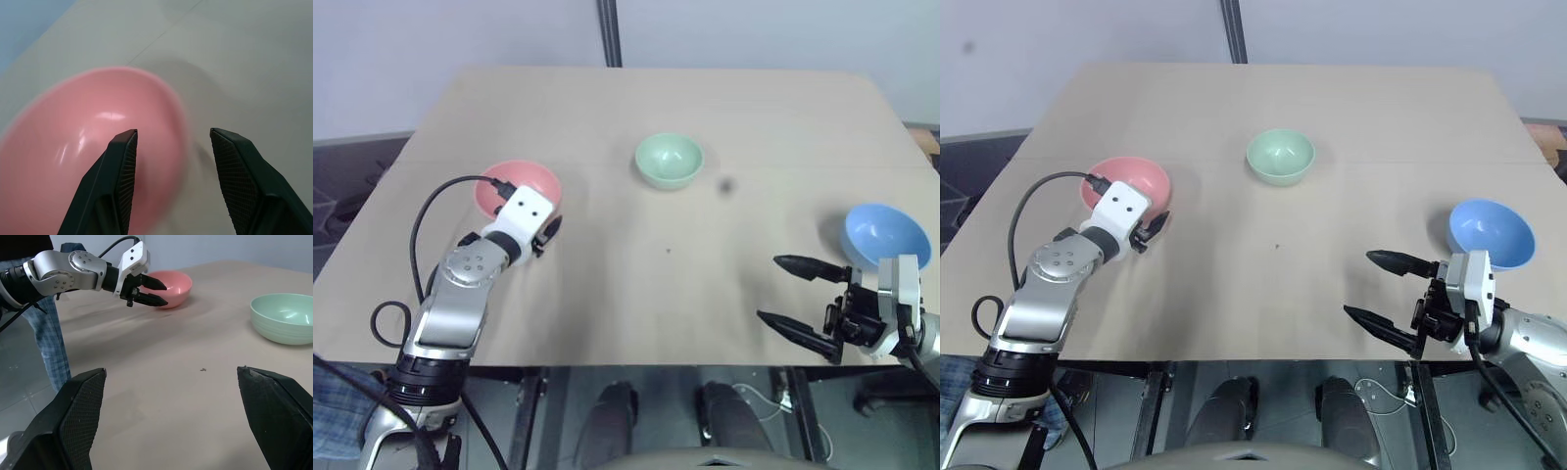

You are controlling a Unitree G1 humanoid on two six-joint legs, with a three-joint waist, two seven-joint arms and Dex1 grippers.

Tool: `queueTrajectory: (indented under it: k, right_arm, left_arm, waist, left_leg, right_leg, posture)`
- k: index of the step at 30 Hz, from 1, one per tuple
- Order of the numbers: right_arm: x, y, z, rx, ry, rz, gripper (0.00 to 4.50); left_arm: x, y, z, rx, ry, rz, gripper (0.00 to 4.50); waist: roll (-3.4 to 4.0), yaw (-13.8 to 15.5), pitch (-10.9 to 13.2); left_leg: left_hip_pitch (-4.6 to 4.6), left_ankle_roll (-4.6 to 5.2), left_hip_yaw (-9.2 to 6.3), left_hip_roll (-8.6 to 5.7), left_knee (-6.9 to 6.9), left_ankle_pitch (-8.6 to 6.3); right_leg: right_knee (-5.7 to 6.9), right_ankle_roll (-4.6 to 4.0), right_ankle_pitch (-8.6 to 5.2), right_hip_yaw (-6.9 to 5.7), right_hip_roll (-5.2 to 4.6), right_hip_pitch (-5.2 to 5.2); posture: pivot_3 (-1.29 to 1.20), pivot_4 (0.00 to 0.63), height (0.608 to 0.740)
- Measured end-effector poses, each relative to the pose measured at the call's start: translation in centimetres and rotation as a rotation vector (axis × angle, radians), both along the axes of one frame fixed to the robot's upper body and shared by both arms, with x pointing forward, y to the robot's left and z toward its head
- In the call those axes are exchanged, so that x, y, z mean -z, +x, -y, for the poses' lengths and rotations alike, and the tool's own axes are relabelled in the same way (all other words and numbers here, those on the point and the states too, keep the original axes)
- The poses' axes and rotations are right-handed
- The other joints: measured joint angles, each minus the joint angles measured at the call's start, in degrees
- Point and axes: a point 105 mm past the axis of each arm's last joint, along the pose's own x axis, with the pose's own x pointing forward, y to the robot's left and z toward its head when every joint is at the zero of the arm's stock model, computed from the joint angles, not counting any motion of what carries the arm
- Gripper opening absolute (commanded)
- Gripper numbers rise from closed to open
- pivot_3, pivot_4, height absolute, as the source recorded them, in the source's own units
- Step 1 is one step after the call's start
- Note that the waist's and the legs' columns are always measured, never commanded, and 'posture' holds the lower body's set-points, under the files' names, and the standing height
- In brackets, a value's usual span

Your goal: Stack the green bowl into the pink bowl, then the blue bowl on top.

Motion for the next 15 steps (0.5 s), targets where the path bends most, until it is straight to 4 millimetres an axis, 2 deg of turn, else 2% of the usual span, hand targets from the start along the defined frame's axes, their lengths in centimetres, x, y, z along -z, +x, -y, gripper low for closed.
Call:
queueTrajectory:
  k: [8, 11, 13, 15]
  right_arm:
    - [0.1, 0.1, 0.1, 0.014, 0.005, -0.002, 4.5]
    - [0.0, 0.2, 0.1, 0.02, 0.003, 0.006, 4.5]
    - [-0.1, 0.3, 0.1, 0.021, 0.002, 0.009, 4.5]
    - [-0.1, 0.3, 0.1, 0.023, -0.002, 0.011, 4.5]
  left_arm:
    - [0.2, -0.1, -0.1, -0.002, 0.005, -0.004, 2.5]
    - [0.8, -0.3, -0.2, -0.003, 0.005, -0.029, 2.5]
    - [1.3, -0.6, -0.3, -0.002, 0.006, -0.054, 1.96]
    - [1.8, -0.8, -0.4, -0.005, 0.005, -0.075, 1.13]
  waist:
    - [0.0, 0.0, 0.0]
    - [0.0, 0.0, 0.0]
    - [0.0, 0.0, 0.0]
    - [0.0, 0.0, 0.0]
  left_leg:
    - [0.0, 0.0, 0.0, 0.0, 0.0, 0.0]
    - [0.0, 0.0, -0.01, 0.0, 0.0, 0.0]
    - [0.0, 0.0, 0.0, 0.0, 0.0, 0.0]
    - [0.0, 0.0, -0.01, 0.0, 0.0, 0.0]
  right_leg:
    - [0.0, 0.0, 0.0, 0.0, 0.0, 0.0]
    - [0.01, 0.0, 0.0, 0.0, 0.0, 0.0]
    - [0.01, 0.0, 0.0, 0.0, 0.0, 0.0]
    - [0.0, 0.0, 0.0, 0.0, 0.0, 0.0]
  posture:
    - [0.0, 0.15, 0.74]
    - [0.0, 0.15, 0.74]
    - [0.0, 0.15, 0.74]
    - [0.0, 0.15, 0.74]
